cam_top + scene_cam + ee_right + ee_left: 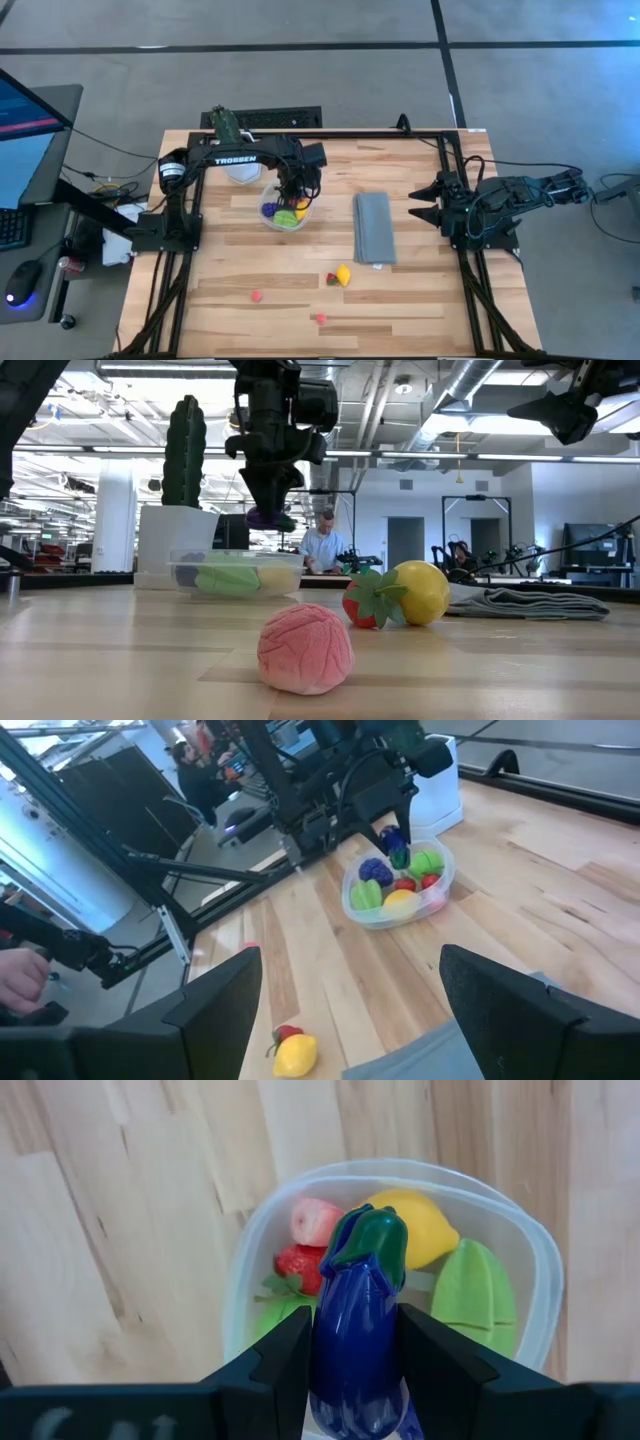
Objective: Pick and placing Produce into tupperware
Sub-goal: Put the violet eggplant into the transparent container
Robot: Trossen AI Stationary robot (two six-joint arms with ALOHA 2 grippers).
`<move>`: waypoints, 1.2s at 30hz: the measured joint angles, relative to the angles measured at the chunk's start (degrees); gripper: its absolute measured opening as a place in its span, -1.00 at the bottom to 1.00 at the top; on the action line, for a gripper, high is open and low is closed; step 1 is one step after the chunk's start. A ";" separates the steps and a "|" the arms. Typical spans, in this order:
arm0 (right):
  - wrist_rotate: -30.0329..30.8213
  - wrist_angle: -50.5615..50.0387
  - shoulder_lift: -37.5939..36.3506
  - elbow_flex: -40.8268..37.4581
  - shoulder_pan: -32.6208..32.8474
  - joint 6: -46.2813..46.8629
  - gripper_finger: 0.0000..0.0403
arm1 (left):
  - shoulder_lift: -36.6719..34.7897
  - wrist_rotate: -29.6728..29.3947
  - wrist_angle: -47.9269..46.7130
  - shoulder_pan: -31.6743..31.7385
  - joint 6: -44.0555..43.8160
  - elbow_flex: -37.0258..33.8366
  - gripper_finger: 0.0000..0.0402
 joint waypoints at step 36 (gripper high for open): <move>0.04 -0.11 0.00 0.00 -0.15 0.42 0.63 | 0.15 3.37 6.12 0.67 0.48 -8.84 -0.36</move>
